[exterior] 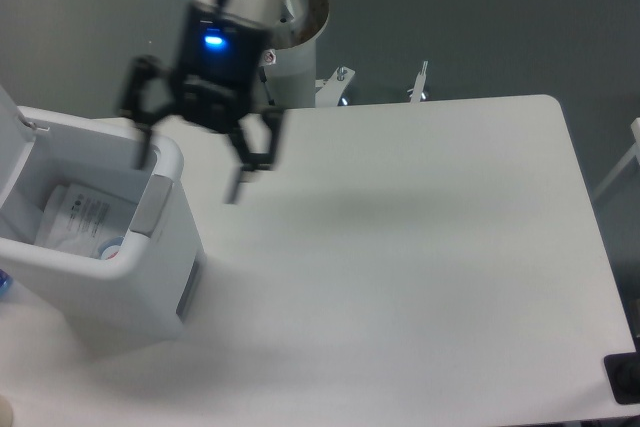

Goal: Place the trash in the trash can

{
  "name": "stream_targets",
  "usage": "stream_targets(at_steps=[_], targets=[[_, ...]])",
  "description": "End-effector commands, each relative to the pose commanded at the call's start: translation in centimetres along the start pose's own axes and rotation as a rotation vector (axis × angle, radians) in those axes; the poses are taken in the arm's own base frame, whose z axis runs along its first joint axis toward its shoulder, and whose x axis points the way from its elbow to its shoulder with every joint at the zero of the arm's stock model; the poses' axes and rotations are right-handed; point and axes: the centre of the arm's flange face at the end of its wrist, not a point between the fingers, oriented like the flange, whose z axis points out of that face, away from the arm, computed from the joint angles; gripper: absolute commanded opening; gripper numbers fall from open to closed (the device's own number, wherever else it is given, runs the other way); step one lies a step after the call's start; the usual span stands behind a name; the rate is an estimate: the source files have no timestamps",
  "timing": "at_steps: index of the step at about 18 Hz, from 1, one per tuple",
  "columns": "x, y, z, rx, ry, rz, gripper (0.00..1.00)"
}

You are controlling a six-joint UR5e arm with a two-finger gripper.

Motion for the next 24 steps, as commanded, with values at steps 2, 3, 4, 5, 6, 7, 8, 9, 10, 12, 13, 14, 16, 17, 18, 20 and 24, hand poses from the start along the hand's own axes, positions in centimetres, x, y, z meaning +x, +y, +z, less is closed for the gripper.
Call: stream_targets(at_steps=[2, 3, 4, 5, 6, 7, 8, 9, 10, 12, 13, 14, 16, 17, 18, 20, 24], targets=[[-2.4, 1.7, 0.0, -0.017, -0.019, 0.038, 1.0], [-3.4, 2.6, 0.0, -0.026, -0.026, 0.05, 1.0], [-4.3, 3.5, 0.1, -0.036, -0.032, 0.056, 1.0], [-5.4, 4.6, 0.0, -0.052, -0.047, 0.057, 1.0], [-6.3, 5.6, 0.2, -0.077, -0.063, 0.07, 1.0], [-7.0, 6.7, 0.4, -0.104, -0.076, 0.092, 1.0], [-7.8, 7.8, 1.1, -0.139, -0.083, 0.114, 1.0], [-8.8, 8.7, 2.0, -0.171, -0.087, 0.127, 1.0], [-9.6, 9.4, 2.9, -0.202, -0.092, 0.131, 1.0], [-11.8, 11.0, 4.7, -0.308, -0.142, 0.121, 1.0], [-12.5, 11.6, 5.4, -0.357, -0.163, 0.134, 1.0], [-13.1, 12.2, 5.9, -0.399, -0.176, 0.159, 1.0], [-14.0, 13.3, 6.9, -0.453, -0.174, 0.204, 1.0], [-14.4, 14.0, 7.6, -0.484, -0.169, 0.22, 1.0], [-14.7, 14.6, 8.0, -0.509, -0.166, 0.238, 1.0], [-15.5, 15.6, 9.1, -0.551, -0.153, 0.263, 1.0], [-16.2, 16.6, 10.2, -0.607, -0.152, 0.259, 1.0]])
